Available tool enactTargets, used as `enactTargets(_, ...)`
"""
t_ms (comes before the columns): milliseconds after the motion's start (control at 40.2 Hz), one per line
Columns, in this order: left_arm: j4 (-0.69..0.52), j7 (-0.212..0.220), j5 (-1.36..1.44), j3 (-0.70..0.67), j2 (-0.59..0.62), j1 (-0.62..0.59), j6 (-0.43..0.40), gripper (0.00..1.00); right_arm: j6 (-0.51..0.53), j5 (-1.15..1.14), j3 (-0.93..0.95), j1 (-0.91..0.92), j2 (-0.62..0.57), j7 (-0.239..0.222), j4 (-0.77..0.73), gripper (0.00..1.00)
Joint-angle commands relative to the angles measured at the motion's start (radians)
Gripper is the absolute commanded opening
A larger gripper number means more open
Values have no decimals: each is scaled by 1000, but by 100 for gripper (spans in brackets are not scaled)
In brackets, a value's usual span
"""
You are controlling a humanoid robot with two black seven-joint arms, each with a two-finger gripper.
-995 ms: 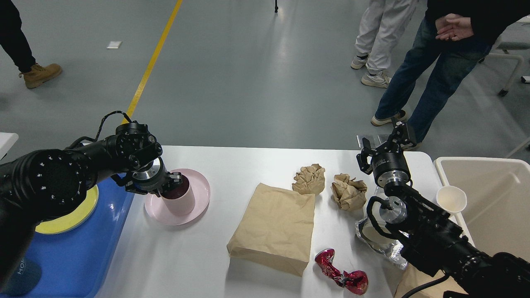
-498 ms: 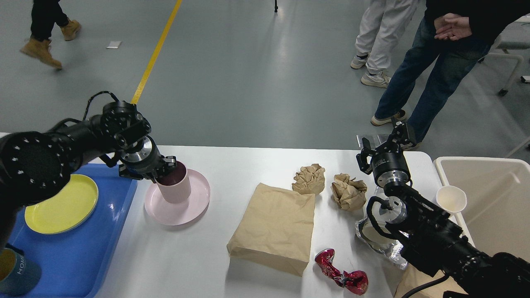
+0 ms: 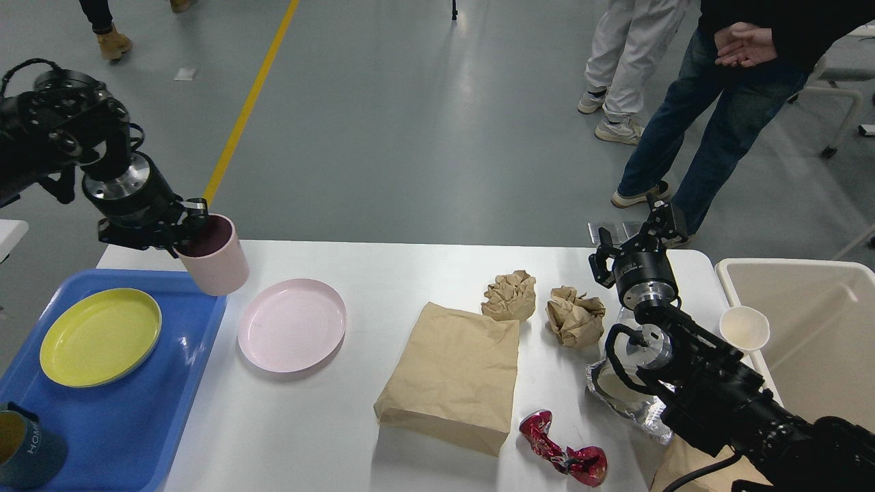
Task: Tidy desktop
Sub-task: 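Lift the dark-red cup and place it on the blue tray, then release the cup and raise the left gripper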
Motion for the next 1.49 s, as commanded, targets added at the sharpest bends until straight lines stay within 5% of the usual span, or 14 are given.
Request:
enactTargets(0,-44,0,0,6,76,41,0,0,0,0,0,0,0,0,0,100)
enactTargets(199,-110,-5,0,35,125,101,0,0,-1,0,0,0,0,0,0,100)
enactTargets(274,-142,-38,-5,107,131,101,0,0,0,0,0,0,0,0,0,100)
enactTargets(473,-146,-242,-3,289,119,105,0,0,-1,0,0,0,0,0,0,100)
enactTargets(622,-146,-309,-3,325,116,128,0,0,0,0,0,0,0,0,0,100)
enactTargets(1468,-142,-309,-3,346,130,228,0,0,0,0,0,0,0,0,0,100)
